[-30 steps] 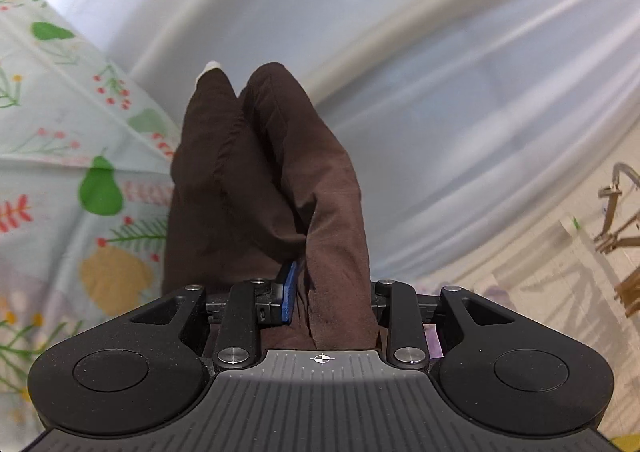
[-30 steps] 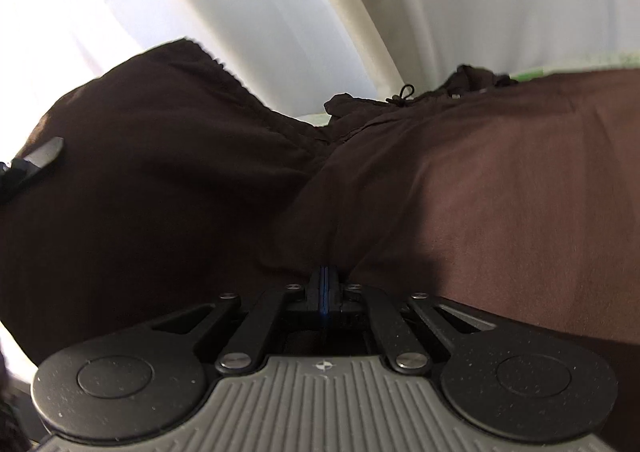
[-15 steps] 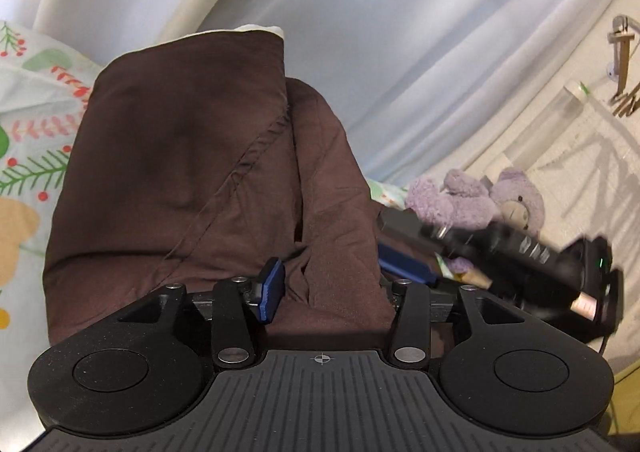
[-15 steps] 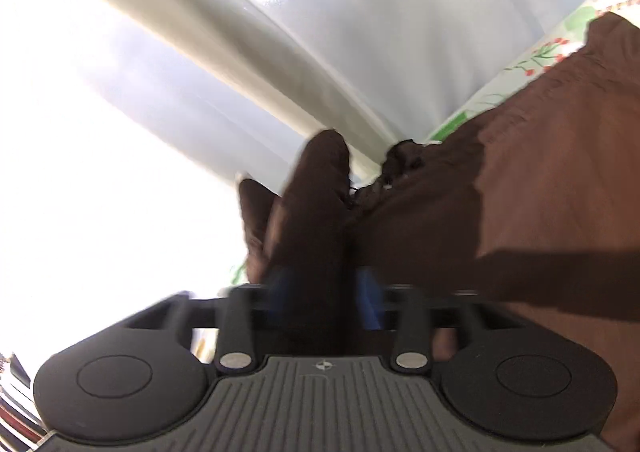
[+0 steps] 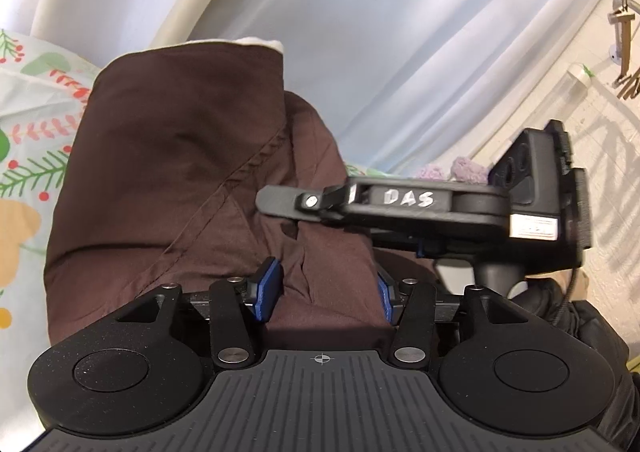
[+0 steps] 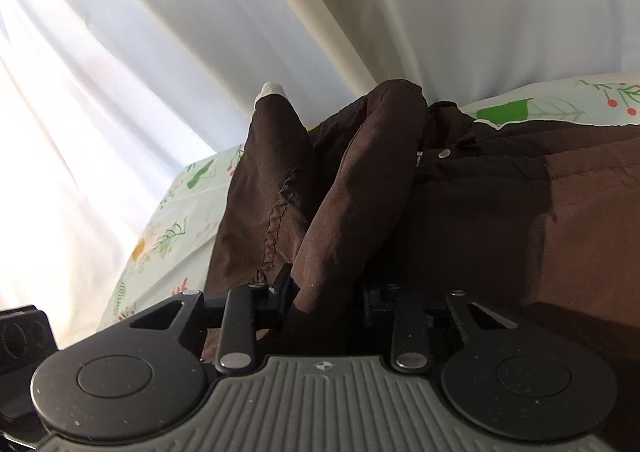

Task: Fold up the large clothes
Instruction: 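Fold the hem over toward the collar with both grippers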

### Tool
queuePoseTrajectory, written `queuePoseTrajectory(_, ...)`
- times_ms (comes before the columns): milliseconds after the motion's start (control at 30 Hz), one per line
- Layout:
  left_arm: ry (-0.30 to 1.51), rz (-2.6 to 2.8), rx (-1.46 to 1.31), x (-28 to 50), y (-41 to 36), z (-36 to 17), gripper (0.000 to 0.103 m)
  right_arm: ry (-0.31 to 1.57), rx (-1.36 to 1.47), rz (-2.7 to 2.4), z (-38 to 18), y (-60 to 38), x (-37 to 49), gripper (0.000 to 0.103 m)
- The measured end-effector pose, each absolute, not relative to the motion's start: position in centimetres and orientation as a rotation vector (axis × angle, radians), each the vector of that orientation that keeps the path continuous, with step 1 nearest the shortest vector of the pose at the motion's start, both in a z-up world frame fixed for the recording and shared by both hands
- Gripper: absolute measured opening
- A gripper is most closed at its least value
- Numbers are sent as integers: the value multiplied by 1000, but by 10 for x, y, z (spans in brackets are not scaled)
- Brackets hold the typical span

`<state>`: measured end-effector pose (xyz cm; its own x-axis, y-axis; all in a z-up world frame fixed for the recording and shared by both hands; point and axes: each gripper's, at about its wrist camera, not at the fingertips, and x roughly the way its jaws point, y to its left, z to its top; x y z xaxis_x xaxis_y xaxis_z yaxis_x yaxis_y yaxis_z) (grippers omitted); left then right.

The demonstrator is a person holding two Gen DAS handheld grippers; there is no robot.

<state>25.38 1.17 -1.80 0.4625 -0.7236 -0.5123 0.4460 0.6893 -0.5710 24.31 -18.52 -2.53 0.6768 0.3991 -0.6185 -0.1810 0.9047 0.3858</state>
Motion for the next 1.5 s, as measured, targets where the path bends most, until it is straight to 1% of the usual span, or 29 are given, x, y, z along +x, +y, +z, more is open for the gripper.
queuePoseTrajectory(67, 819, -733, -362, 253, 11, -6, 54, 767, 344, 341, -28, -193, 241, 29)
queuePoseTrajectory(133, 804, -732, -362, 248, 19, 7, 58, 769, 370, 346, -33, -210, 241, 29)
queuePoseTrajectory(233, 714, -675, -381, 243, 44, 28, 65, 758, 392, 351, -35, -214, 233, 27)
queuePoseTrajectory(267, 681, -628, -393, 244, 56, 32, 70, 754, 400, 353, -37, -214, 235, 27)
queuePoseTrajectory(300, 660, -567, -407, 248, 67, 32, 72, 752, 403, 354, -38, -214, 234, 27)
queuePoseTrajectory(367, 671, -413, -455, 260, 87, 21, 72, 748, 402, 353, -38, -213, 234, 27)
queuePoseTrajectory(467, 740, -276, -567, 280, 108, -10, 72, 747, 410, 358, -44, -215, 243, 27)
queuePoseTrajectory(567, 836, -277, -695, 290, 113, -43, 72, 743, 438, 370, -48, -219, 245, 28)
queuePoseTrajectory(633, 853, -328, -784, 285, 111, -59, 74, 738, 464, 382, -52, -222, 248, 29)
queuePoseTrajectory(667, 845, -326, -785, 280, 106, -60, 76, 734, 473, 388, -54, -223, 250, 30)
queuePoseTrajectory(733, 841, -334, -740, 279, 101, -58, 76, 722, 458, 394, -53, -221, 250, 31)
queuePoseTrajectory(867, 845, -341, -711, 278, 98, -55, 77, 737, 477, 411, -48, -216, 255, 42)
queuePoseTrajectory(900, 844, -341, -716, 278, 99, -56, 77, 754, 488, 425, -47, -214, 257, 48)
queuePoseTrajectory(967, 841, -343, -720, 278, 100, -58, 77, 774, 475, 448, -44, -206, 262, 56)
queuePoseTrajectory(1000, 840, -343, -722, 278, 100, -58, 77, 775, 443, 437, -42, -200, 263, 55)
queuePoseTrajectory(1033, 841, -343, -723, 278, 100, -59, 77, 775, 407, 416, -41, -193, 264, 53)
queuePoseTrajectory(1067, 841, -342, -727, 279, 100, -59, 77, 767, 384, 399, -40, -188, 264, 41)
queuePoseTrajectory(1100, 841, -345, -730, 279, 101, -60, 77, 759, 377, 392, -37, -183, 263, 31)
queuePoseTrajectory(1133, 839, -346, -734, 279, 102, -60, 77, 750, 375, 385, -32, -179, 261, 27)
queuePoseTrajectory(1167, 837, -347, -749, 278, 103, -60, 77, 735, 373, 393, -25, -176, 259, 20)
queuePoseTrajectory(1200, 835, -347, -764, 277, 105, -59, 77, 713, 371, 414, -16, -172, 254, 17)
queuePoseTrajectory(1367, 752, -392, -736, 262, 106, -22, 74, 589, 339, 515, 33, -167, 228, 15)
queuePoseTrajectory(1500, 681, -479, -682, 253, 89, 17, 74, 515, 424, 541, 60, -191, 210, 15)
